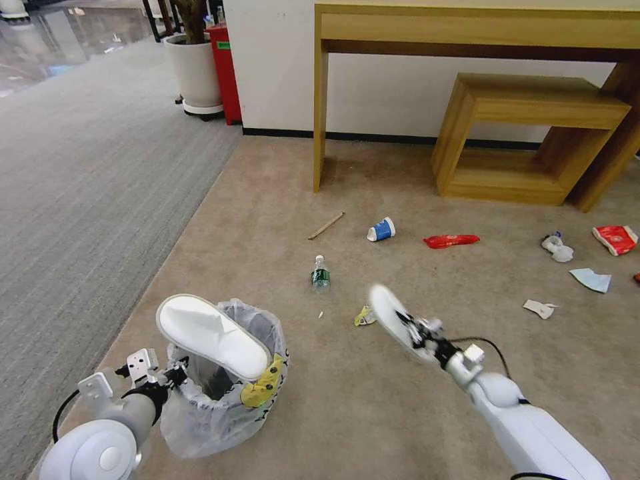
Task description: Pick up the trash bin and place the garbage on the floor into it.
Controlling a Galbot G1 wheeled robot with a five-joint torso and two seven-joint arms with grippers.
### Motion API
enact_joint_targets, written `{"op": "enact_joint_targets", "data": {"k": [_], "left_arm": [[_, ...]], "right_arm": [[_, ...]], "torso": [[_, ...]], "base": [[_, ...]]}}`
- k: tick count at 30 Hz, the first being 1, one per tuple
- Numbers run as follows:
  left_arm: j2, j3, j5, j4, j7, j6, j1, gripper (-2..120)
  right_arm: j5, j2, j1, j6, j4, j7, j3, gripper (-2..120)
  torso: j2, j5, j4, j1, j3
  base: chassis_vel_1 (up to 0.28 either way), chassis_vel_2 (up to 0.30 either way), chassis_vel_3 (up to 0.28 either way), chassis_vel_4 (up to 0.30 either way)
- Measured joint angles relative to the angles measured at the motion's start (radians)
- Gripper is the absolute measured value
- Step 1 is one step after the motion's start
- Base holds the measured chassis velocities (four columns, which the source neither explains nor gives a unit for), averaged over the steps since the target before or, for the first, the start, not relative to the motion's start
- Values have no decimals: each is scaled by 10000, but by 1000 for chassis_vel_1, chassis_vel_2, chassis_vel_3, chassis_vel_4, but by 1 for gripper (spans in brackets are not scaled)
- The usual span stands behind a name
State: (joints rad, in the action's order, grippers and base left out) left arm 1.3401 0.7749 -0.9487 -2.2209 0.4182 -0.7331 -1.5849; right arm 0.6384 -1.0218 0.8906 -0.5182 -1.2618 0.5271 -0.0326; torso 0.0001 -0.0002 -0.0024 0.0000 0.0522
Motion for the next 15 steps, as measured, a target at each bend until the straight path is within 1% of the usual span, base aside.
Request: {"op": "enact_joint_targets", "data": {"k": [1,2,3,4,5,6,8,10,12,13,15], "left_arm": [[0,-16,-2,-45,10,-3,0,1],[0,-16,-2,-45,10,-3,0,1],[4,-20,0,-62,23,-4,0,1],[6,-21,0,-69,28,-5,0,1],[30,-36,2,-89,33,-7,0,1],[50,-45,8,-99,36,-8,-1,1],[64,-48,14,-103,37,-8,-2,1],[120,-50,39,-136,46,-11,-25,1],[130,-50,41,-145,46,-12,-30,1],[160,-48,53,-155,49,-13,-32,1],[182,-49,63,-157,51,-15,-30,1]], "right_arm": [[524,10,-230,-6,-946,8,420,0],[524,10,-230,-6,-946,8,420,0],[805,-14,-428,1,-1547,-33,720,0],[878,-35,-505,2,-1724,-55,822,0],[1138,-187,-837,18,-2412,-148,1220,0],[1271,-303,-994,52,-2735,-204,1423,0],[1353,-384,-1083,79,-2912,-257,1544,0],[1753,-787,-1550,77,-3435,-416,2141,0],[1819,-853,-1639,70,-3493,-429,2255,0],[1997,-991,-1876,22,-3592,-437,2549,0],[2158,-1073,-2030,-18,-3659,-437,2746,0]], "torso": [[1,-2,0,0,0],[1,-2,0,0,0],[0,-1,0,0,0],[1,-1,-2,0,0],[0,-1,-3,0,0],[0,-1,-2,0,0],[0,-1,-2,0,0],[1,-1,-2,0,0],[0,1,-1,0,0],[0,-1,-1,0,0],[0,0,-3,0,0]], "base": [[0,0,0,0],[0,0,0,0],[0,0,0,0],[0,0,0,0],[0,0,0,0],[0,0,0,0],[0,0,0,0],[0,0,0,0],[0,0,0,0],[0,0,0,0],[0,0,0,0]]}}
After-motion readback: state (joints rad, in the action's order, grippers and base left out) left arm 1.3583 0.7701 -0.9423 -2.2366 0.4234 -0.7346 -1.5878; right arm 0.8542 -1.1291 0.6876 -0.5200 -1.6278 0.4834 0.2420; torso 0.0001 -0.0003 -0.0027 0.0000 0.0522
